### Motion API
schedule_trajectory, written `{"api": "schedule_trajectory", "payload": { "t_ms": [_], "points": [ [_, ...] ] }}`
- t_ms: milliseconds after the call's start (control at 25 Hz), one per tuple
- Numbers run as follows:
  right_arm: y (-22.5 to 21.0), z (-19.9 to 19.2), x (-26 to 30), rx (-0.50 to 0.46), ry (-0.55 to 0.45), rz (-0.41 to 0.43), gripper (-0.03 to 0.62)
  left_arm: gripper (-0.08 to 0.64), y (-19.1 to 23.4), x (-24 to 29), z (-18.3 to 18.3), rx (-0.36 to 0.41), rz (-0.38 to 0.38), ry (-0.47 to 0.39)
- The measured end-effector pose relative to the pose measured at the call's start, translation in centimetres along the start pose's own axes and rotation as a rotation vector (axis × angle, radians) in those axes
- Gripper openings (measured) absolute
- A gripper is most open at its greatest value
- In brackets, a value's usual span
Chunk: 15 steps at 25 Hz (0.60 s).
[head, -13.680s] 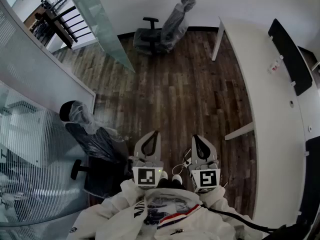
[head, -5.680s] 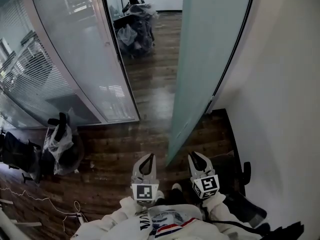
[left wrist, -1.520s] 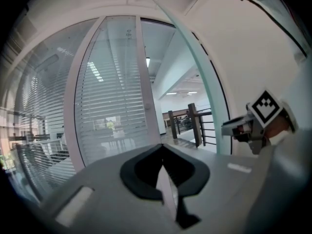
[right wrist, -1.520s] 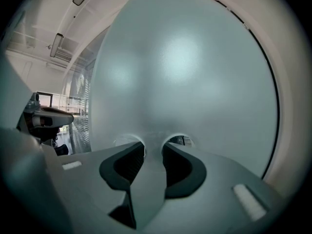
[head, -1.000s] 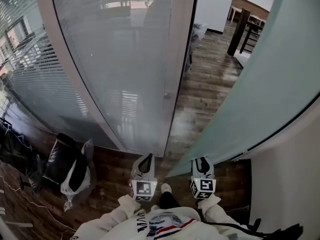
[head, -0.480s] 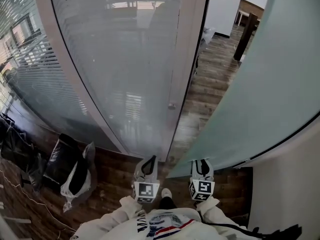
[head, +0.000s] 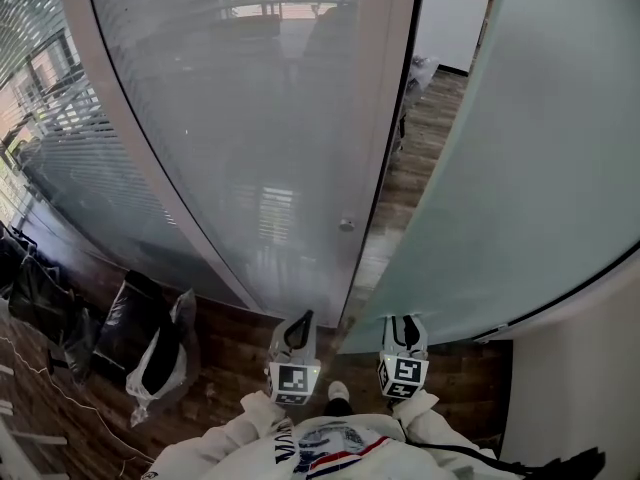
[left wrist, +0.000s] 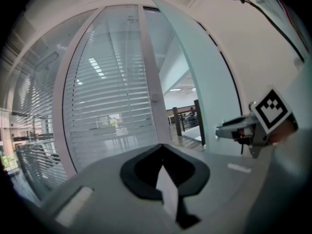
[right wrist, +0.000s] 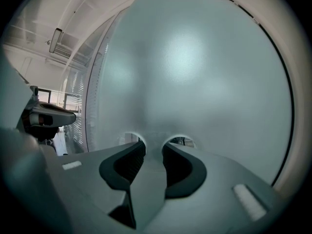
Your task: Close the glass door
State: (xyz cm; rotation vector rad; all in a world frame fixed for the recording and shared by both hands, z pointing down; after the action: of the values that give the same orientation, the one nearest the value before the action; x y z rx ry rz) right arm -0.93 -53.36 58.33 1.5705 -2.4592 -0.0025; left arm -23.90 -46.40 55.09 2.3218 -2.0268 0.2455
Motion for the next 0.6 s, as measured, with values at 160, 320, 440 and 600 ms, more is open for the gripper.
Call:
{"api": "schedule_trajectory", "payload": {
  "t_ms": [160, 320, 440, 600],
  "points": [
    [-0.1, -0.4, 1.2, -0.001, -0.009, -0.003, 0.126, 0.003, 0.2, 0.9, 0.1, 0.007, 0.011, -0.004],
    [-0.3, 0.1, 2.1, -0.008, -0.011, -0.008, 0.126, 0.003, 0.4, 1.6, 0.8, 0.017, 0.026, -0.001],
    [-0.6, 0.2, 2.8, -0.009, -0.013, -0.018, 0.126, 0.003, 0.4, 2.0, 1.0, 0.017, 0.039, 0.004],
    [-0.5, 0.1, 4.1, -0.006, -0.017, -0.037, 0.126, 0.003, 0.9, 2.6, 0.6, 0.017, 0.058, 0.014]
  ]
}}
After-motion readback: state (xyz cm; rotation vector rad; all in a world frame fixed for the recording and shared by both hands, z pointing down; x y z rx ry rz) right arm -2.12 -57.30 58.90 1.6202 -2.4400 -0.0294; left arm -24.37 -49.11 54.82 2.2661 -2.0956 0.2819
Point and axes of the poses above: the fingertips, and each gripper's own axes: x forward along the fingers, y to its left, z out of its top, the point moved 8 cm from there along -x, backward along the fingers, and after that the axes turned 7 degrees about -x, right-handed, at the moved point
